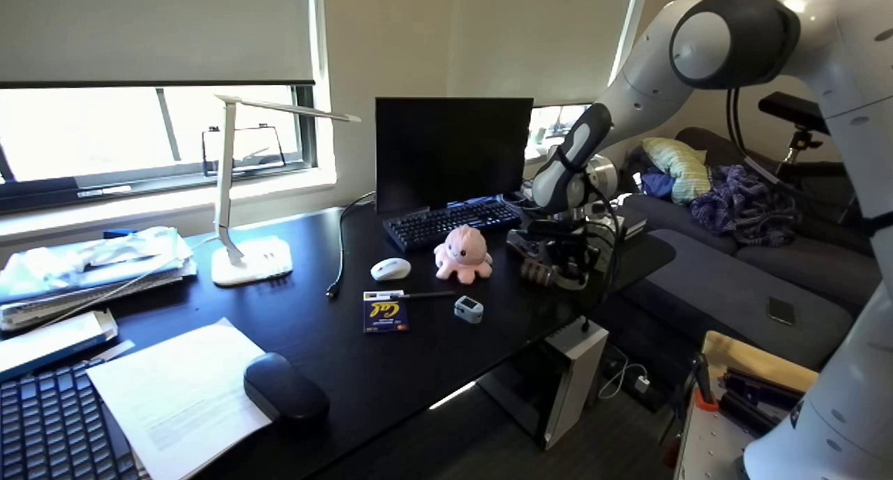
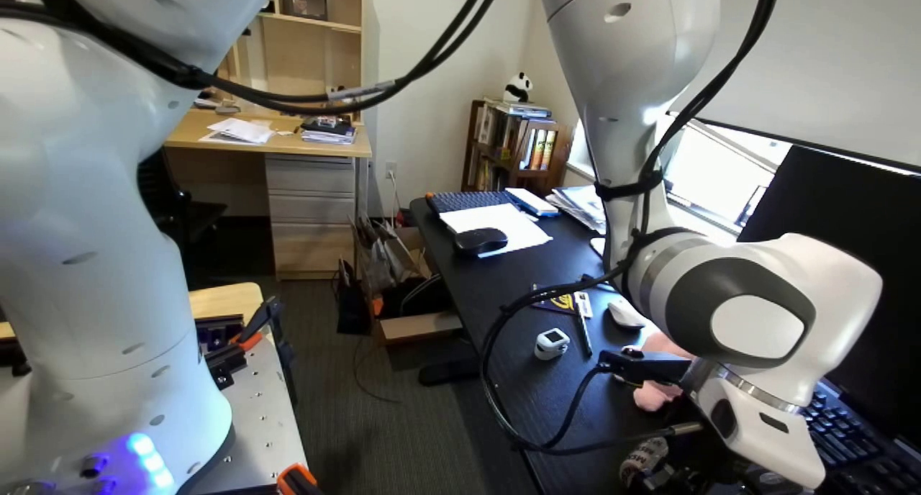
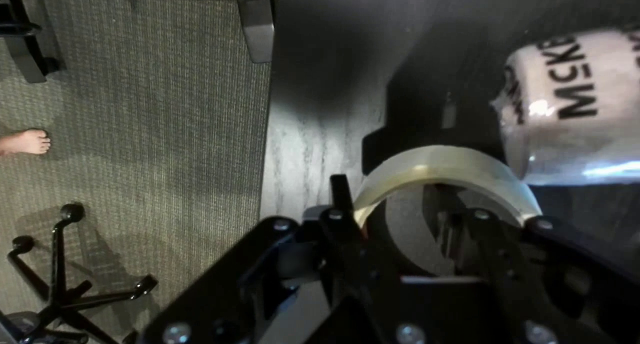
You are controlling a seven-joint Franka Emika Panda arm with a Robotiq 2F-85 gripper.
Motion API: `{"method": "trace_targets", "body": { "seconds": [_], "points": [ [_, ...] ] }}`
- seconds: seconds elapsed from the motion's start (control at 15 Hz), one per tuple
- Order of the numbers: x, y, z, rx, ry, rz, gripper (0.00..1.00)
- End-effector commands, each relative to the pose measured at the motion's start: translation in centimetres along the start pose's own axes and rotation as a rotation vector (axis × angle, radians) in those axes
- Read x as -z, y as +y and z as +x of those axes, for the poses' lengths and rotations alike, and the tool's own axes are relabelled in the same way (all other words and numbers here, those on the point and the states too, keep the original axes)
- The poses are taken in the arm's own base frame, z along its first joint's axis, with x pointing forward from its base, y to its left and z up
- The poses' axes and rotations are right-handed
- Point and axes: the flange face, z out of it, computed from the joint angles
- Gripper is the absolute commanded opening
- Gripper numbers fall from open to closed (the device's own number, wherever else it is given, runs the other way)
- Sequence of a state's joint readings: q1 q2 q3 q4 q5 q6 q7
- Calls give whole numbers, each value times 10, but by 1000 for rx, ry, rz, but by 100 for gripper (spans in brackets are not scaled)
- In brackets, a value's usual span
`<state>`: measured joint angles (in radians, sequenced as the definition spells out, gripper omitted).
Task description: Take the masking tape and move it to the right
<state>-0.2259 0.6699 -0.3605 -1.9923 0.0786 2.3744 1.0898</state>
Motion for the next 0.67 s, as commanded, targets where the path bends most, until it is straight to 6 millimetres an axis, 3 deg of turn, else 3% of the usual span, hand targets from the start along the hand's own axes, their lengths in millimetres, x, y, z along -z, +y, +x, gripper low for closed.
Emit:
{"method": "trace_targets", "body": {
  "seconds": [0.0,0.27,0.6],
  "points": [
    [17,-3,-19,2,3,50,73],
    [52,5,-40,58,63,101,99],
    [110,19,-66,174,169,189,100]
  ]
}}
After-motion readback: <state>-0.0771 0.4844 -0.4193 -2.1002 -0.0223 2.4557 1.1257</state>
